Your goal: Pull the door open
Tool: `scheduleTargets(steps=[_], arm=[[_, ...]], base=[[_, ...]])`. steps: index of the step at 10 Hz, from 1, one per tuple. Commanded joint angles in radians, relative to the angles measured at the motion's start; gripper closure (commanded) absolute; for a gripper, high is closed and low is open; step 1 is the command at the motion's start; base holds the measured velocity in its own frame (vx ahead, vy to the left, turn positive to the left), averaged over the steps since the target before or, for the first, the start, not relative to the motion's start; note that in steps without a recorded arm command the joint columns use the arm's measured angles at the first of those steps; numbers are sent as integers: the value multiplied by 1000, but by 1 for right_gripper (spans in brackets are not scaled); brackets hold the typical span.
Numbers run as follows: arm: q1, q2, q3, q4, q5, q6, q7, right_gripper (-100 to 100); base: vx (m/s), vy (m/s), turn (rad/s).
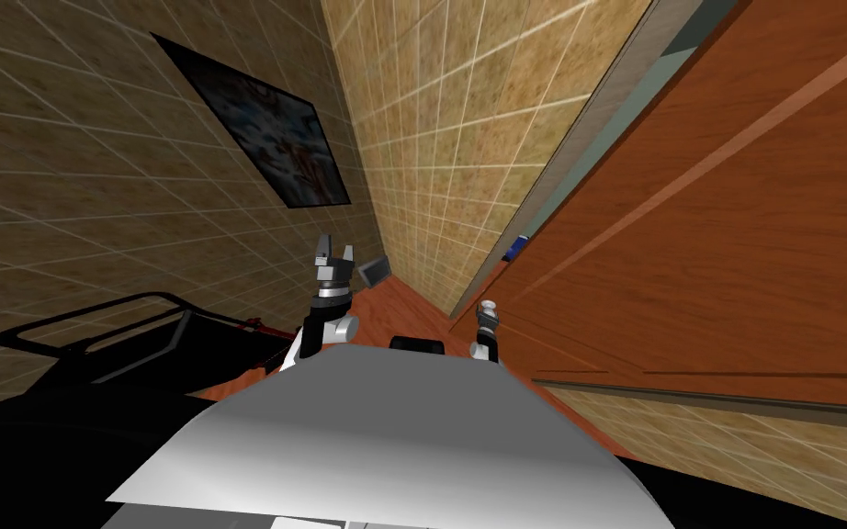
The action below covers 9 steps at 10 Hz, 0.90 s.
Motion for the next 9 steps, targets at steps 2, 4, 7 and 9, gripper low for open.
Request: scheduleTargets(steps=[2,4,7,9], arm=[[-2,2,1,3,1,-2,3,100],[-2,2,1,3,1,-2,3,100],[9,-15,17,3,9,-4,-22,100],[15,-26,31,1,16,-7,-41,100]], base=[[-19,-12,-30],[-26,1,16],[-42,-4,40],[-194,-43,121]])
